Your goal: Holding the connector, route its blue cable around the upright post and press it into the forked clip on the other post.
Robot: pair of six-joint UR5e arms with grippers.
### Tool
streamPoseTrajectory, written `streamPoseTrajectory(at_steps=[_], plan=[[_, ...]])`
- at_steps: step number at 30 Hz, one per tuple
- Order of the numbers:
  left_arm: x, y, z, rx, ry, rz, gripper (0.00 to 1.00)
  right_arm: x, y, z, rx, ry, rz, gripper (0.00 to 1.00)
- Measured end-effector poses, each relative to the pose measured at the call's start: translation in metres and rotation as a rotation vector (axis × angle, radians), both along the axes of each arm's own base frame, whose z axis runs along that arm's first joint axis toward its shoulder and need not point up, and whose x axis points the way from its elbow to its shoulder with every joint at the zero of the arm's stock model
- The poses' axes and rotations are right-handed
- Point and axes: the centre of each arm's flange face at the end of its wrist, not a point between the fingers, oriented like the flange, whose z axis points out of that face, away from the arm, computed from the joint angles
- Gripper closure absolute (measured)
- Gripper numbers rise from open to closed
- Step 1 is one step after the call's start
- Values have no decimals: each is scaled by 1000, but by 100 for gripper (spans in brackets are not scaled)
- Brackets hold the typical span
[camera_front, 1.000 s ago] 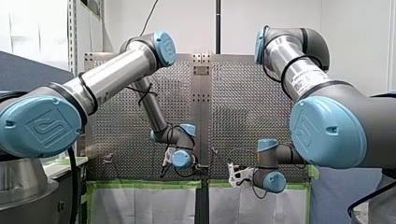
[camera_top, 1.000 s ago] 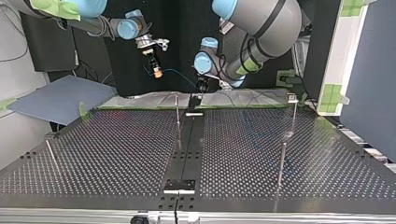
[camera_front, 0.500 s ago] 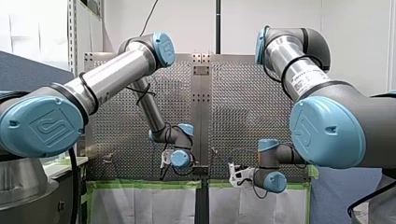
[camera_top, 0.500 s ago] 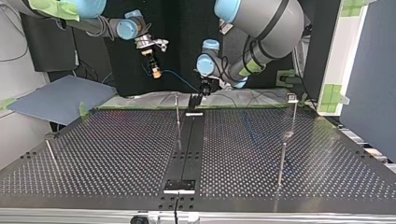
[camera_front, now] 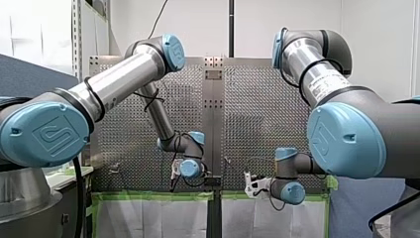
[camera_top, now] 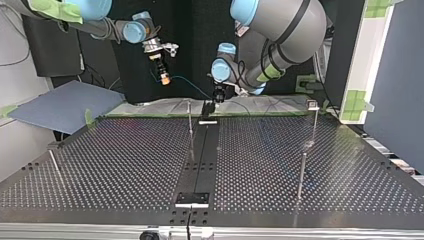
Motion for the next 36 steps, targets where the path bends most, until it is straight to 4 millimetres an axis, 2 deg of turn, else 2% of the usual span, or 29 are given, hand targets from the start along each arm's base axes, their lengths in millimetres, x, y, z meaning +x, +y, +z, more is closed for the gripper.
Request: streamPoseTrajectory(at_steps=[16, 25, 36], plan=[[-3, 15, -7, -15, -16, 12, 100, -3, -5, 1, -6, -6, -16, 100], [0, 17, 15, -40, -67, 25, 100, -3, -6, 1, -15, -4, -16, 100], [-20, 20, 10, -39, -71, 18, 100, -15, -16, 3, -24, 5, -56, 100]])
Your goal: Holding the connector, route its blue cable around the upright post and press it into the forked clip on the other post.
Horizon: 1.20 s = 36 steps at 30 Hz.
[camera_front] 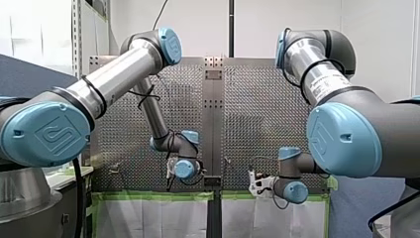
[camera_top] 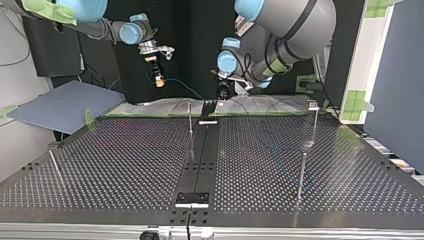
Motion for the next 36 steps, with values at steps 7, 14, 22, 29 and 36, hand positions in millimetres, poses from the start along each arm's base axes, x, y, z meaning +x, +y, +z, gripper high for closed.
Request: streamPoseTrajectory(at_steps=[7, 14, 22, 29, 36], plan=[[-12, -5, 0, 4, 2, -27, 100, -5, -5, 6, -8, 10, -9, 100], [-23, -17, 2, 8, 0, -61, 100, -14, -10, 25, -22, 12, -26, 100], [-37, -28, 3, 15, 0, -93, 100, -28, -14, 30, -38, -18, -39, 100], [-49, -33, 14, 8, -12, -113, 100, -40, -20, 31, -28, -44, -36, 100], [-51, -35, 15, 6, -13, -126, 100, -52, -28, 34, -24, -69, -50, 100]])
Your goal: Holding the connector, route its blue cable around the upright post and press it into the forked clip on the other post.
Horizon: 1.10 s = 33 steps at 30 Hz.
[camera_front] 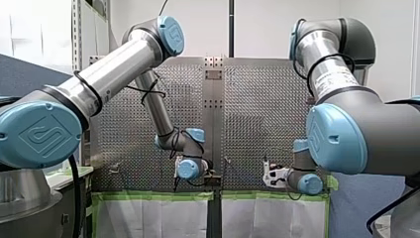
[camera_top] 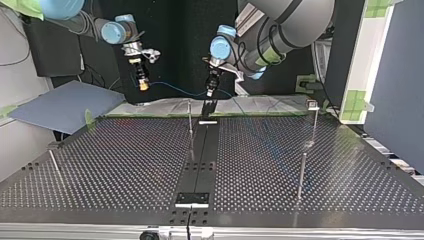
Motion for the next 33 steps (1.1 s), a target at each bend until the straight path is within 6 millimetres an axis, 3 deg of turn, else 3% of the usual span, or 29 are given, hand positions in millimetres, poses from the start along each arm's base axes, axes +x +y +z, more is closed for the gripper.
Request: streamPoseTrajectory(at_steps=[12, 33], plan=[[7, -2, 3, -25, -4, -11, 100, -13, -19, 23, -31, -73, -16, 100], [34, -18, 22, -95, -40, -28, 100, -10, -24, 27, -40, -91, -13, 100]])
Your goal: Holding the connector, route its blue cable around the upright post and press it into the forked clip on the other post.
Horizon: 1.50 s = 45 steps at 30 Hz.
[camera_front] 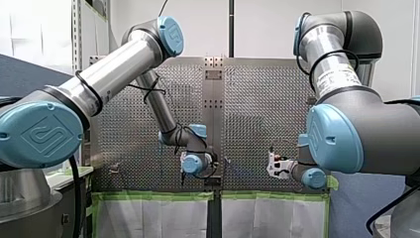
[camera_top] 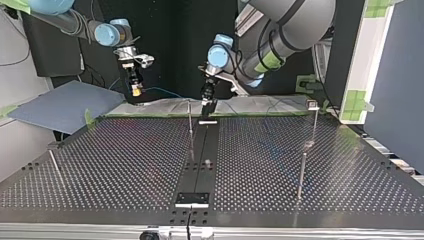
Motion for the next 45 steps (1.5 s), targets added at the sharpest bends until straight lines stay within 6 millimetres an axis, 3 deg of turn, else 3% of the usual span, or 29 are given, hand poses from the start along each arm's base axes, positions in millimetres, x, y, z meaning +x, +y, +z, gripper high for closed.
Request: streamPoseTrajectory(at_steps=[19, 27, 38, 45], plan=[[31, 7, 9, -14, 14, 4, 100, -6, -26, 8, 2, -19, -71, 100], [47, 7, -2, -1, 45, 0, 100, -4, -38, 14, -13, -24, -67, 100], [81, 16, 13, -4, 46, 18, 100, -5, -57, 22, -25, -30, -75, 100], [91, 26, 14, -4, 53, 20, 100, -5, -70, 29, -33, -33, -81, 100]])
